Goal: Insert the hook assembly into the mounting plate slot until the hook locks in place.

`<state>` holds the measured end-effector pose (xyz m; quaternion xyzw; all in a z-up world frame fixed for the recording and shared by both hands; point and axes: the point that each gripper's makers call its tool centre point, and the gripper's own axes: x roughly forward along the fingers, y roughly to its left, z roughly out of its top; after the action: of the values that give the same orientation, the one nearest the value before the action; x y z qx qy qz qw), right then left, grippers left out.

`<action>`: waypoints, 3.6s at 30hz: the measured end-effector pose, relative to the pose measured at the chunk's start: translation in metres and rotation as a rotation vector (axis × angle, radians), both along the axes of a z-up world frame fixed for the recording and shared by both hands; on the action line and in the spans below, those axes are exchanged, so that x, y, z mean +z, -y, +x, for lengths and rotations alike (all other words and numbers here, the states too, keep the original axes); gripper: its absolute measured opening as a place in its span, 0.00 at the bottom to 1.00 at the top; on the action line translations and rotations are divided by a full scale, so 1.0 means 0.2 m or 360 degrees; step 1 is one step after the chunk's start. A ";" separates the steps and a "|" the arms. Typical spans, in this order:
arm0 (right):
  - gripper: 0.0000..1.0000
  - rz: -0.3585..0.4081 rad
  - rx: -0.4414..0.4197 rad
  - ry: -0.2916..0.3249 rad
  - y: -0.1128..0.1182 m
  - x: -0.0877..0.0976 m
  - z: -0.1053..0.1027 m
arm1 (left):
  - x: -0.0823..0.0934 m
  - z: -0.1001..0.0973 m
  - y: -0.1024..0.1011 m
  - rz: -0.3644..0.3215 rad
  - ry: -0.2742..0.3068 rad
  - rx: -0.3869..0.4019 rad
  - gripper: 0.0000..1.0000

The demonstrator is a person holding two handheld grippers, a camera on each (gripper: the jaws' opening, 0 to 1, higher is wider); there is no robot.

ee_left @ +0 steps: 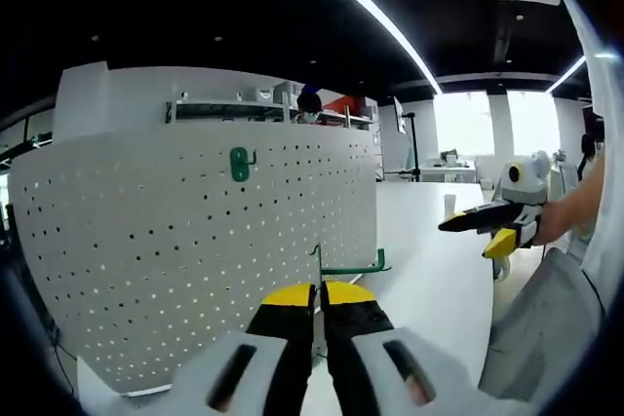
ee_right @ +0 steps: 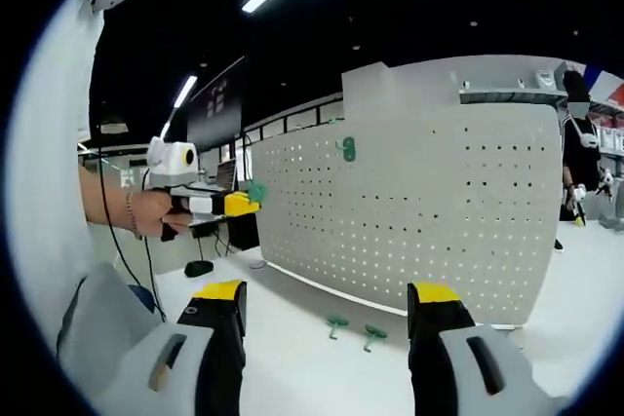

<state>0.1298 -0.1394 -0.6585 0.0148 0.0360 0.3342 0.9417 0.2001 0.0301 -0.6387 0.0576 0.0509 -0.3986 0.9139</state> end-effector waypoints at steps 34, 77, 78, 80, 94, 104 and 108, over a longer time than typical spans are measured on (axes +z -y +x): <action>0.61 0.0117 0.0215 0.0038 -0.29 0.11 0.07 | 0.01 0.00 0.02 -0.0018 0.0005 0.0009 0.02; 0.55 0.0241 0.0314 0.0058 -0.53 0.21 0.21 | 0.04 -0.01 0.11 -0.0035 0.0027 0.0000 0.02; 0.54 0.0249 0.0313 0.0053 -0.54 0.21 0.21 | 0.04 -0.01 0.11 -0.0033 0.0029 0.0001 0.02; 0.53 0.0254 0.0317 0.0049 -0.55 0.21 0.21 | 0.04 -0.01 0.10 -0.0043 0.0030 0.0004 0.02; 0.49 0.0327 0.0340 0.0019 -0.62 0.22 0.23 | 0.05 -0.02 0.11 -0.0048 0.0033 0.0008 0.02; 0.38 0.0336 0.0324 -0.0001 -0.65 0.22 0.26 | 0.05 -0.02 0.11 -0.0050 0.0030 0.0011 0.02; 0.34 0.0348 0.0326 -0.0010 -0.66 0.22 0.27 | 0.05 -0.02 0.11 -0.0047 0.0032 0.0009 0.02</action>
<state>0.1840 -0.0081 -0.6144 0.1146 0.0036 0.4304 0.8953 0.1955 0.0081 -0.6292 0.0482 0.0358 -0.3960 0.9163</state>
